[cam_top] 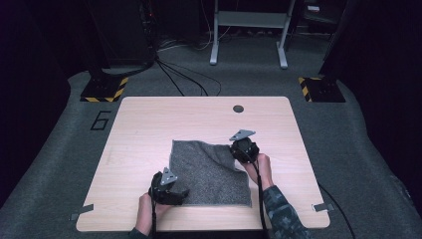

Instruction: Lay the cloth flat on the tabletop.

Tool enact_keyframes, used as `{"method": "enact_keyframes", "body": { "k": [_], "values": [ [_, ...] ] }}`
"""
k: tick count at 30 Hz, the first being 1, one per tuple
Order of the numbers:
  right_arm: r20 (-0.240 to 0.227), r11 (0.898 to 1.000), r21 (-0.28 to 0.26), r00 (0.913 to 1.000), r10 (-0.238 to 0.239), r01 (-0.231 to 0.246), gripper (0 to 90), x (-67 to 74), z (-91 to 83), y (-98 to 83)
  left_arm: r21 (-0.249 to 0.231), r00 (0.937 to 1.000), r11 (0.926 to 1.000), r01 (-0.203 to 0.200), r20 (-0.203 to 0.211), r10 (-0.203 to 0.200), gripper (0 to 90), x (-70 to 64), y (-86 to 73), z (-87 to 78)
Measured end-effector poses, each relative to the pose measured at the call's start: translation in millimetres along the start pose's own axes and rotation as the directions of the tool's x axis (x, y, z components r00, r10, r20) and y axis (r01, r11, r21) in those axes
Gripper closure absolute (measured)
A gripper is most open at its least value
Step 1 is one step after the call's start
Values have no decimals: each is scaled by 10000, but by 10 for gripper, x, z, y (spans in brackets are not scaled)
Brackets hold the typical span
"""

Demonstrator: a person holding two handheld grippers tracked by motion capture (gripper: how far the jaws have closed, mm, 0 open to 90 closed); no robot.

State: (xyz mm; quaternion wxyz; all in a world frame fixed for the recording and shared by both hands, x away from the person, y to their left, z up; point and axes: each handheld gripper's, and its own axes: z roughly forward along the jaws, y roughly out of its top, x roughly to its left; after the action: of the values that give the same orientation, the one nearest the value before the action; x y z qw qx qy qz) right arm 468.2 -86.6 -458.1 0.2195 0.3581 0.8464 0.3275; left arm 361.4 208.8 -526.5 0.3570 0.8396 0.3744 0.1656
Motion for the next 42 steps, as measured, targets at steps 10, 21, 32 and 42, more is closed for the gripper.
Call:
{"method": "enact_keyframes", "body": {
  "k": [10,21,32,42],
  "values": [
    [673,9957,506,9950,744,-779,866,-466,286,8,187,9999,9998,-96,130,93,175,9,16,-3],
    [976,9772,1264,9824,1592,-1709,680,-576,528,-135,205,9995,9998,-37,330,30,139,11,25,8],
    [341,9719,746,9746,2214,-2234,248,-510,211,-198,-225,9984,9987,464,345,-456,44,108,129,-102],
    [-738,9819,219,9792,1892,-1880,110,-137,-91,-381,-152,9974,9977,662,292,-657,14,491,407,-149]
  ]
}}
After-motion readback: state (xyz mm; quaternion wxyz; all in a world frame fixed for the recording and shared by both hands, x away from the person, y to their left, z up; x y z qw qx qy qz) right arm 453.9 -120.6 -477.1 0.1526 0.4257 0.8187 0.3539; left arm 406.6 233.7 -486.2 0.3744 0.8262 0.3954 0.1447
